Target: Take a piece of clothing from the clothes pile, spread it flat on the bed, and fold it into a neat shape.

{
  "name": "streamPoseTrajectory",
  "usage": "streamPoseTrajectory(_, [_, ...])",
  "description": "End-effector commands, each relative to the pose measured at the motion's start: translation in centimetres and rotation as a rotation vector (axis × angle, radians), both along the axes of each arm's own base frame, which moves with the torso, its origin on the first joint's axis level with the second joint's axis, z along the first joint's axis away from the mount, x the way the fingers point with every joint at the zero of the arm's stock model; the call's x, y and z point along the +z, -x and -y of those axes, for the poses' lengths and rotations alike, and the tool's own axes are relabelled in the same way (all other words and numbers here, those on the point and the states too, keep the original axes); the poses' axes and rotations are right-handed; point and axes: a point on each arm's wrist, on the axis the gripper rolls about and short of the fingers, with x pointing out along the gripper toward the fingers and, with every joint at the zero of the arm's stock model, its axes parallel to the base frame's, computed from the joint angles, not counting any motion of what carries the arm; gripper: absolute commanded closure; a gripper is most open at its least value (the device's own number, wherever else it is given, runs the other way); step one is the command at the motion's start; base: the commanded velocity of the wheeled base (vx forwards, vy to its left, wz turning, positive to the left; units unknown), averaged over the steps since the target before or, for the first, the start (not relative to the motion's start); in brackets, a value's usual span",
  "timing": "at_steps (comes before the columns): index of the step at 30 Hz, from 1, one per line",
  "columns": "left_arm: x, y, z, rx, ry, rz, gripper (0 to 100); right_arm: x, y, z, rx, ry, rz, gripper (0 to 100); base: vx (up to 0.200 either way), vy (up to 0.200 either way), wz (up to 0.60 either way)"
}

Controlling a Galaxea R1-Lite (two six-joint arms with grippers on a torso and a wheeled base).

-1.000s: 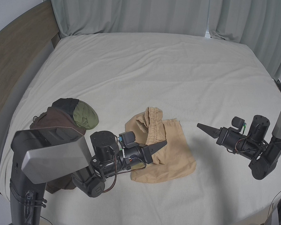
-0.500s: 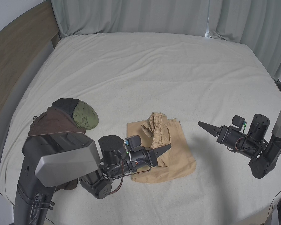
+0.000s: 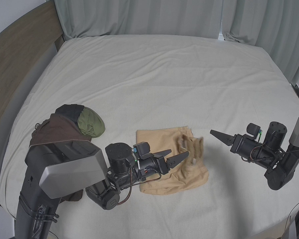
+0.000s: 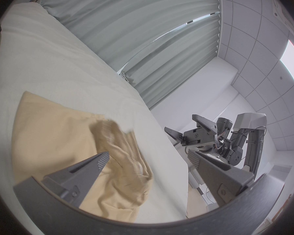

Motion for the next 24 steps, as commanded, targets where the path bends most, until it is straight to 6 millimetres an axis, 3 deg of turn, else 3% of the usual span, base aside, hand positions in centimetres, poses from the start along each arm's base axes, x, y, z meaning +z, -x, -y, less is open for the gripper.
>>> streamPoseTrajectory(1, [-0.1, -0.1, -0.3, 0.017, -0.004, 0.000, 0, -0.2, 0.1, -0.1, 0.005, 0.002, -0.008, 0, 0.000, 0.000, 0.00])
streamPoseTrajectory(6, [0.3, -0.4, -1.9, 0.052, -0.041, 0.037, 0, -0.9, 0.0, -0.2, 0.008, 0.010, -0.026, 0, 0.000, 0.000, 0.00])
streamPoseTrajectory(12, [2.6, -0.1, -4.9, 0.104, -0.059, 0.064, 0, -1.1, 0.1, -0.4, 0.015, 0.013, -0.034, 0, 0.000, 0.000, 0.00])
streamPoseTrajectory(19, [6.1, 2.3, -9.7, 0.118, -0.103, 0.125, 0, -1.2, 0.8, -1.4, 0.040, 0.021, -0.044, 0, 0.000, 0.000, 0.00])
streamPoseTrajectory(24, [7.4, 4.3, -12.5, 0.130, -0.135, 0.139, 0, -1.2, 1.0, -1.9, 0.037, 0.029, -0.040, 0, 0.000, 0.000, 0.00])
